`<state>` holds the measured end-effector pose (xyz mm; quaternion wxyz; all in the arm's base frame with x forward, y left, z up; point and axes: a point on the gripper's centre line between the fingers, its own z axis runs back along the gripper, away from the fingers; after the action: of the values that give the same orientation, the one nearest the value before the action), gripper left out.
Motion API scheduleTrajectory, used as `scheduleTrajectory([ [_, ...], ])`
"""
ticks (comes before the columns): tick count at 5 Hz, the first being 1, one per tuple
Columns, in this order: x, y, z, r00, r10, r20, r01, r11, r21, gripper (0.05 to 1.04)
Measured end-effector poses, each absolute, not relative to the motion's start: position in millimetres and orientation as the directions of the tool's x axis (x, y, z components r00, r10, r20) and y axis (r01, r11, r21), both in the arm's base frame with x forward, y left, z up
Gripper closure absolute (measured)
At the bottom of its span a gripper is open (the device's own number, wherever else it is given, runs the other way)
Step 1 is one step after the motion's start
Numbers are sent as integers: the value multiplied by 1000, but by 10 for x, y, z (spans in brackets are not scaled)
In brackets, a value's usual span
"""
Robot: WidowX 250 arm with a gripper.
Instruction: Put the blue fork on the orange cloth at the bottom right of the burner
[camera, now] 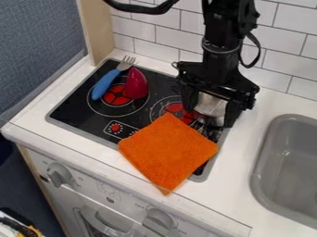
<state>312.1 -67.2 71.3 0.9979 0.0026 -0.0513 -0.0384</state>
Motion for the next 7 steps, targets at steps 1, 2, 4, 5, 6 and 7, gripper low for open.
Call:
scheduleTrajectory([
  [1,3087,-666,614,994,-80,70,79,997,13,83],
  [2,3056,-430,550,997,-52,60,52,999,12,83],
  [4,2961,517,907,992,42,122,-55,993,105,83],
  [5,2832,1017,931,987,108,117,-122,984,126,83],
  [6,2840,1432,828,980,164,110,-175,979,101,83],
  [7,2968,1631,638,972,209,108,-217,974,66,83],
])
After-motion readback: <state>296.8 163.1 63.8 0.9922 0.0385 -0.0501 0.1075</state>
